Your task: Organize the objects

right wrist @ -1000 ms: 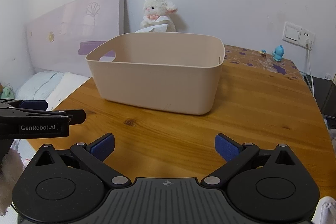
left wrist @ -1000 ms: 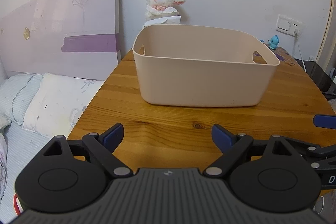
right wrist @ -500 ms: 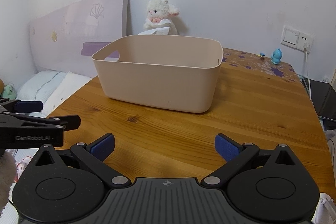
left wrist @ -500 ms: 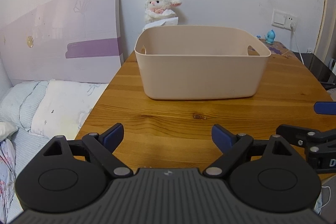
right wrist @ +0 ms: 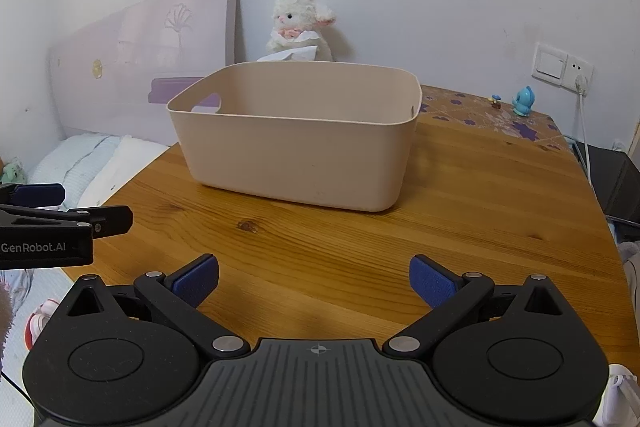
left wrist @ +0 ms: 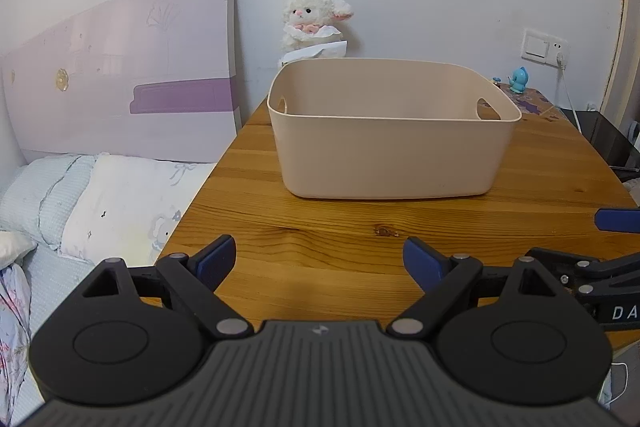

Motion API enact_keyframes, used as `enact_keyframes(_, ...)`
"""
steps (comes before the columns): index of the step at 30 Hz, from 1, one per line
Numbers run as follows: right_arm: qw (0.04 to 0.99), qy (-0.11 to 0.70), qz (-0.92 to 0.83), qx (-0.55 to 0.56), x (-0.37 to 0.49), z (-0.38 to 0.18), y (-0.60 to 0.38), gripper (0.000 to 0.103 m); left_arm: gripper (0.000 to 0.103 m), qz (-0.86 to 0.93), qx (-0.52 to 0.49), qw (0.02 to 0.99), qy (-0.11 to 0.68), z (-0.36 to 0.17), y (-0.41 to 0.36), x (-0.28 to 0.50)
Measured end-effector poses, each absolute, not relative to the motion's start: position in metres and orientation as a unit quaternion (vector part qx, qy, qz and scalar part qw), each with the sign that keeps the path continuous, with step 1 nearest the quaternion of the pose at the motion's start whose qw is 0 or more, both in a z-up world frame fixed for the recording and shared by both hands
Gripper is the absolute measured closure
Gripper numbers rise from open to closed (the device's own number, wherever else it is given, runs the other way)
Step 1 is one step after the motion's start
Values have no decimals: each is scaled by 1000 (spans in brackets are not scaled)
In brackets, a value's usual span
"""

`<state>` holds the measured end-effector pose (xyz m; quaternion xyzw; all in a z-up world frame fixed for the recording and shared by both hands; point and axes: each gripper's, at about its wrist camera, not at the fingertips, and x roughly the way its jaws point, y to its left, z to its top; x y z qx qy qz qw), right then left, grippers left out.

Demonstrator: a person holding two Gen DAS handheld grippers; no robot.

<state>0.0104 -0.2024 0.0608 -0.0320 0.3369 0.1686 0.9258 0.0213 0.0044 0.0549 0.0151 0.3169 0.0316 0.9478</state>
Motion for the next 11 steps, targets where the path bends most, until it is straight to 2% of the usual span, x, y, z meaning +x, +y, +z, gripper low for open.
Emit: enact_keyframes(11, 923, 349, 159, -27, 20, 51, -196, 0, 11, 21, 28, 944, 329, 48, 6, 31)
